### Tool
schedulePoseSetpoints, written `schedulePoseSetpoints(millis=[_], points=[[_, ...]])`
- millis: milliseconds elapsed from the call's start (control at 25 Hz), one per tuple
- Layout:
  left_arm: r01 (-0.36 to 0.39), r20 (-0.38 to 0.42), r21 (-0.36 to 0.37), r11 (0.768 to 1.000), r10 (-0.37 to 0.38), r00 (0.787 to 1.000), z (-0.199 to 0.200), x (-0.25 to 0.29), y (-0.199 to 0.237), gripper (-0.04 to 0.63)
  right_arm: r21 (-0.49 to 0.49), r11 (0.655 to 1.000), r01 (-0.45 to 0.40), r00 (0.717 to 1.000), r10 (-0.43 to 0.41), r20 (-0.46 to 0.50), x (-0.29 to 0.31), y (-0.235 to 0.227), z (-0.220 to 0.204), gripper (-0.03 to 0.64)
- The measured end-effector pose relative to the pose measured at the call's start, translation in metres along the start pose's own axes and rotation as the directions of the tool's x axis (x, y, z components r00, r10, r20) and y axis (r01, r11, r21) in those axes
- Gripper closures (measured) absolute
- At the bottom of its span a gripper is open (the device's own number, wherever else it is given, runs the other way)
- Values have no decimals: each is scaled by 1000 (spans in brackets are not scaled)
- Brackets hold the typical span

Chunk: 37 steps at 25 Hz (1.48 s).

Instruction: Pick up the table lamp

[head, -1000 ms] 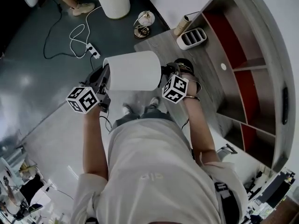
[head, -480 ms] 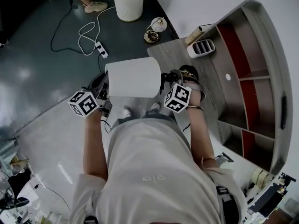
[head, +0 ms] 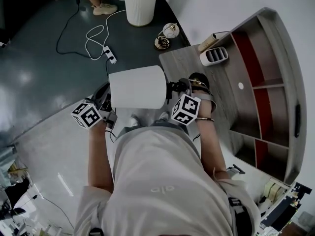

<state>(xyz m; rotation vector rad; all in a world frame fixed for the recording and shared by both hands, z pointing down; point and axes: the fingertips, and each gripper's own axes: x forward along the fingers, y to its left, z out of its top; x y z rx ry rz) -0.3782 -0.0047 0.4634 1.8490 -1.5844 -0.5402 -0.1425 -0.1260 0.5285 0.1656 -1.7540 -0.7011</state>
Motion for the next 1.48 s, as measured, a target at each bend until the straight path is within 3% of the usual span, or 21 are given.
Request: schedulePoseSetpoints(millis=[1480], points=[[8,-92,-25,1000,-10,996,-32,11,-11,563,70,994,-81,997,82,-11,4,39,-31,512]])
